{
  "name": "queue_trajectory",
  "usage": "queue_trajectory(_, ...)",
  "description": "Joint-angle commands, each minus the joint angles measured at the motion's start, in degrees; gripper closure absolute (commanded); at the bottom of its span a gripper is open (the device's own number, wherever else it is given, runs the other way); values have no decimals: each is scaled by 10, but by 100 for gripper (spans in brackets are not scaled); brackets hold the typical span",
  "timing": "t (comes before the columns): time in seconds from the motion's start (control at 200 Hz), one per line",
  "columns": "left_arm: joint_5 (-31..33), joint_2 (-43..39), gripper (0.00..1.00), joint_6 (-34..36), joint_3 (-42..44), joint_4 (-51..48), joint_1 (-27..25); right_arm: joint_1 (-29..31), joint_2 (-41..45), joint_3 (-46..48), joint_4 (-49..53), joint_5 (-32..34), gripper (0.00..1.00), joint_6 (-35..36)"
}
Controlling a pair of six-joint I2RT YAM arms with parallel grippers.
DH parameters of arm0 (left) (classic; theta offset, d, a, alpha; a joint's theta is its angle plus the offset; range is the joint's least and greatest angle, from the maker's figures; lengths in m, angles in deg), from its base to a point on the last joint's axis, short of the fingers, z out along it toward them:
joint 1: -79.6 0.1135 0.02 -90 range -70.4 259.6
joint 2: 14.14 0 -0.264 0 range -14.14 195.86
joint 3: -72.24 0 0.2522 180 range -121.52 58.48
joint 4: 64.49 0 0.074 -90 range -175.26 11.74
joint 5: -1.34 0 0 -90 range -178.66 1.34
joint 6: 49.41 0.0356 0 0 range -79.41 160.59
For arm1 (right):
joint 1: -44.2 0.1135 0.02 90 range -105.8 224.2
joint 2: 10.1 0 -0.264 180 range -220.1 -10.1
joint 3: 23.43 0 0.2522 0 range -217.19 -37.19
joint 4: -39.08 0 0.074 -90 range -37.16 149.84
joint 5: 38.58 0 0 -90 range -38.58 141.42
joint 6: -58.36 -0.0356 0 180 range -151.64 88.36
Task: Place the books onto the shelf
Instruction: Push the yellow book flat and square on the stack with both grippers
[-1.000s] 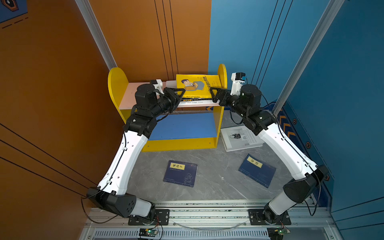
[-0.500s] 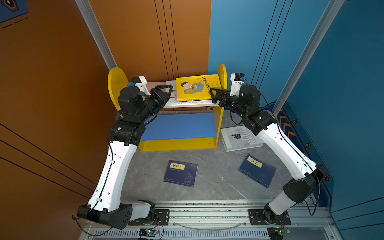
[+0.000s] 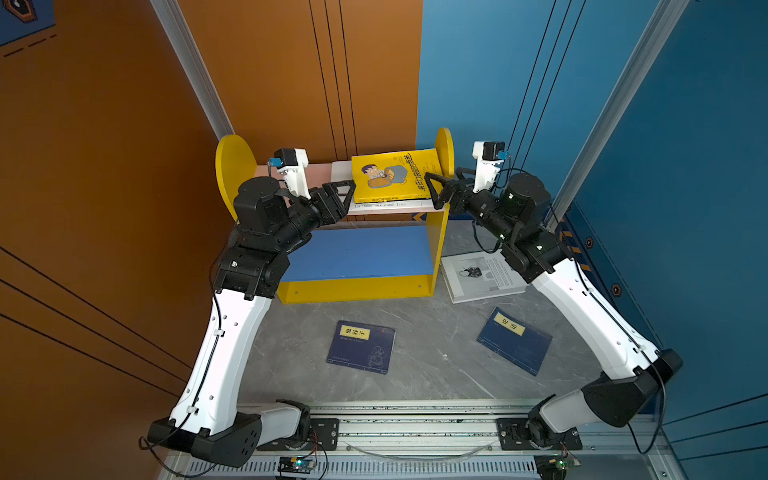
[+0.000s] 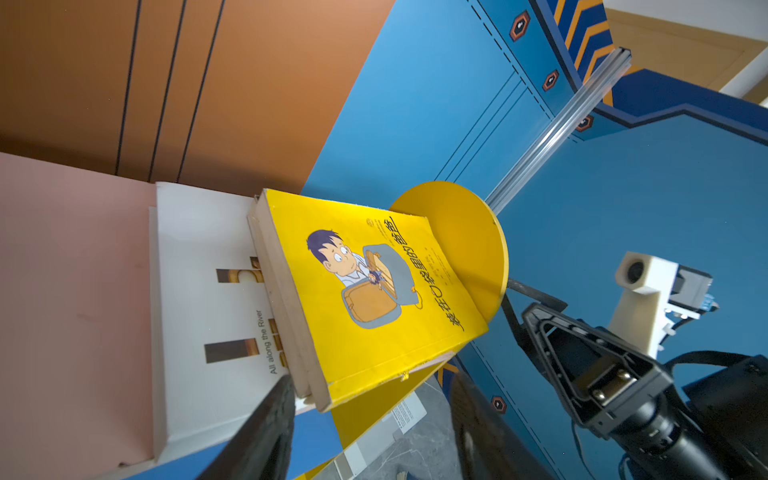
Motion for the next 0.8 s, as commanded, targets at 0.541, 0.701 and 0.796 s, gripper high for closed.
queue_trajectory(0.541, 14, 49, 46, 211, -25, -57, -47, -12, 8, 46, 0, -27, 7, 78)
queue_trajectory(0.701, 47, 50, 49, 228, -25, -57, -59, -12, -3, 42, -5, -26, 10, 73)
queue_trajectory(0.796, 69, 50, 52, 234, -25, -57, -66, -11, -8, 40, -8, -22, 11, 70)
